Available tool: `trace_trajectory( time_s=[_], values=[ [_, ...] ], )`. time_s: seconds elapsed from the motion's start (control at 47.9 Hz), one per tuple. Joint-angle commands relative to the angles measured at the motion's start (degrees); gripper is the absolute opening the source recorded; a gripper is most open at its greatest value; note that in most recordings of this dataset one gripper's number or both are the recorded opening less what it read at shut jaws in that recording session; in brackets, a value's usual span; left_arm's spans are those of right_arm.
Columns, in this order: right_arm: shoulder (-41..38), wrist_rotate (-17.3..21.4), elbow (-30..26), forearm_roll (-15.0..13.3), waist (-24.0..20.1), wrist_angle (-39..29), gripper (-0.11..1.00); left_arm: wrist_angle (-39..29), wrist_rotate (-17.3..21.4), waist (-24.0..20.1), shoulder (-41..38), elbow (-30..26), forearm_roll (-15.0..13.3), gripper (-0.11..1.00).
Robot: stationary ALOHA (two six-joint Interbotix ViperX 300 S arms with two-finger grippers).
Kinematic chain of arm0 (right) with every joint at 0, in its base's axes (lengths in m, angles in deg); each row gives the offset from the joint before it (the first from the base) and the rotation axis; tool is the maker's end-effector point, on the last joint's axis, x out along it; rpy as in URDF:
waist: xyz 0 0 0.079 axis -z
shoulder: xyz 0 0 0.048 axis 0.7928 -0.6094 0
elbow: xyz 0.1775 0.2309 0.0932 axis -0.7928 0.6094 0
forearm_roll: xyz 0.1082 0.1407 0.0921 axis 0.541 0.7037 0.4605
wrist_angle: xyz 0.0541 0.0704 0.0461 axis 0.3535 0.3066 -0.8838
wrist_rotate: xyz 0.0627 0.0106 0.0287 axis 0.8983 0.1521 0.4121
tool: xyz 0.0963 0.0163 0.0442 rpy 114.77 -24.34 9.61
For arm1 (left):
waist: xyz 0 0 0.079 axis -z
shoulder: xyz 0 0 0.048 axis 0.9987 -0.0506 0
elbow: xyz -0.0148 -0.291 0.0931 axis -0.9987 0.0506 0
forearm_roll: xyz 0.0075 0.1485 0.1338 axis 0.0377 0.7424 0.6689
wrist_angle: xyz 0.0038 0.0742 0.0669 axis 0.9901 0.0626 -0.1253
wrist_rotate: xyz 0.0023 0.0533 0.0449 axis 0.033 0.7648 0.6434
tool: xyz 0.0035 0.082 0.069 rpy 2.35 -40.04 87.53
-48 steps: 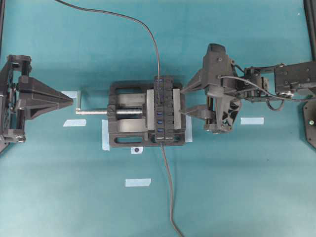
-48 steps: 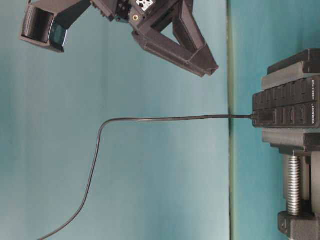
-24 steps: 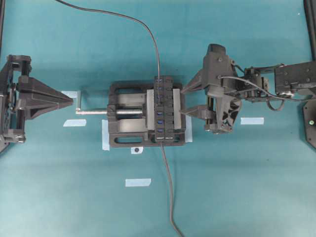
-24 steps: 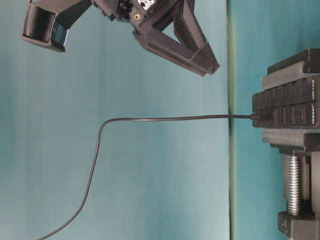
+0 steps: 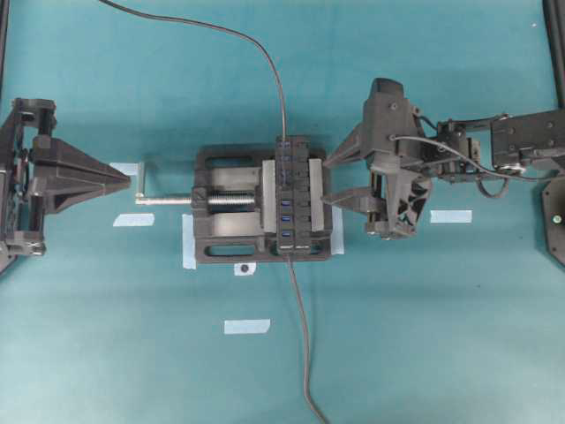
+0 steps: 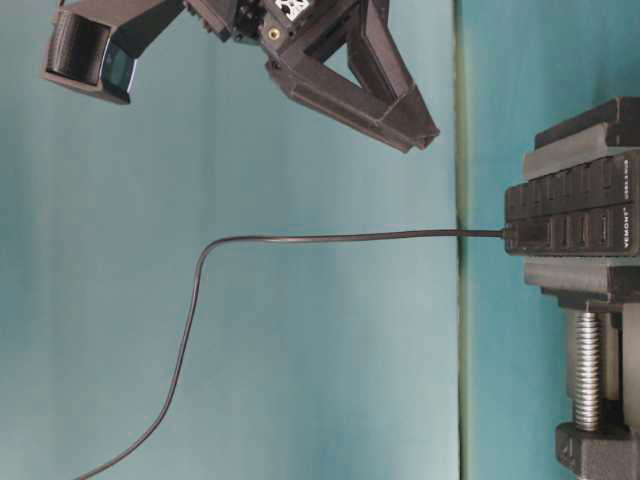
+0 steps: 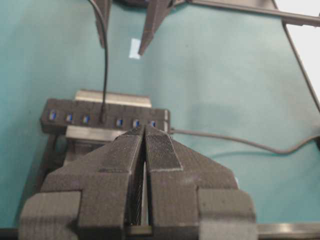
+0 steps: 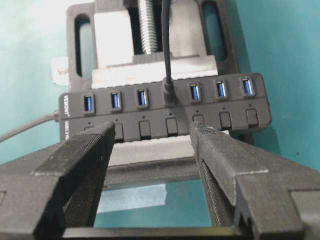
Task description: Insert the USB into the center port of the fixed hub
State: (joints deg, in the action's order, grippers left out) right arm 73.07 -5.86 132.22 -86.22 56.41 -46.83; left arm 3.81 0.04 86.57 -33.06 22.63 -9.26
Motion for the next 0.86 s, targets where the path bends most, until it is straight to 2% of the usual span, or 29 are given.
trace_trajectory(
  time_s=[0.0,0.835],
  values=[
    [0.6,0.3,-0.4,0.1,0.0,0.4,0.68,0.3,-0.1,-0.2,-0.3,-0.9,0.1,0.01],
    [0.4,0.3,-0.2,0.1,0.1,1.3,0.68,0.3,-0.1,-0.2,-0.3,-0.9,0.1,0.01]
  ],
)
